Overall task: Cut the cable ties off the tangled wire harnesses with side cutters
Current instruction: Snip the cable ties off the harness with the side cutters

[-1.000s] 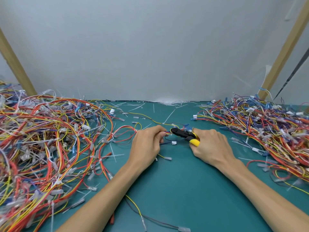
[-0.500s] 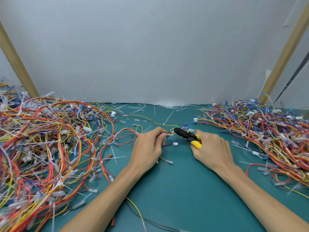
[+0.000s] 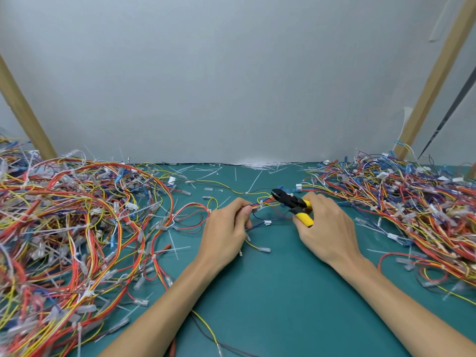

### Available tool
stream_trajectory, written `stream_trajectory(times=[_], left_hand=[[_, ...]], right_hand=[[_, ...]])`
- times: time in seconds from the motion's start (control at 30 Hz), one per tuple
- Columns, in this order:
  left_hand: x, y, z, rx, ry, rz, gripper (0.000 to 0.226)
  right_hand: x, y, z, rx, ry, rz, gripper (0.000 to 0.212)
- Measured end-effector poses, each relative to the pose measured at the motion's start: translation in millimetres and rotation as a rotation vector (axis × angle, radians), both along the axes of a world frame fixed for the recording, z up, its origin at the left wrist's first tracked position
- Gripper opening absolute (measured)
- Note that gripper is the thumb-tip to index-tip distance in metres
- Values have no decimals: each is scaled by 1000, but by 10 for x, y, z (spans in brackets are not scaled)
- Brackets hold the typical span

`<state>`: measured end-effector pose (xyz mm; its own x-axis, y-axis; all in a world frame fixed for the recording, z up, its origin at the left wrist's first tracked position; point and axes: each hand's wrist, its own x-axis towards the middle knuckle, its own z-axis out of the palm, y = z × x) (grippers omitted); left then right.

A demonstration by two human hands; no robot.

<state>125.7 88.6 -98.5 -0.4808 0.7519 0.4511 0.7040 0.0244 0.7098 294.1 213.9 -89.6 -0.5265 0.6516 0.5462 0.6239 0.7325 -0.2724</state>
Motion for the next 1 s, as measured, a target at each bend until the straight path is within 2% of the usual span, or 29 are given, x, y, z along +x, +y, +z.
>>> stream_trajectory(times=[0.27, 0.47, 0.57, 0.77, 1.0], left_hand=[[-8, -12, 3, 33, -8, -20, 20], [-14, 5, 10, 34, -3, -25, 21], [-5, -12, 17, 44, -9, -38, 21], [19, -19, 27, 51, 64, -72, 21], [73, -38, 56, 67, 168, -148, 19]], right_hand=[[0, 31, -36, 8, 191, 49, 35], [18, 24, -7, 22, 325, 184, 27], [31, 1, 6, 67, 283, 220, 25], [-12, -113, 28, 207, 90, 337, 47], [-44, -137, 17, 270, 114, 342, 52]])
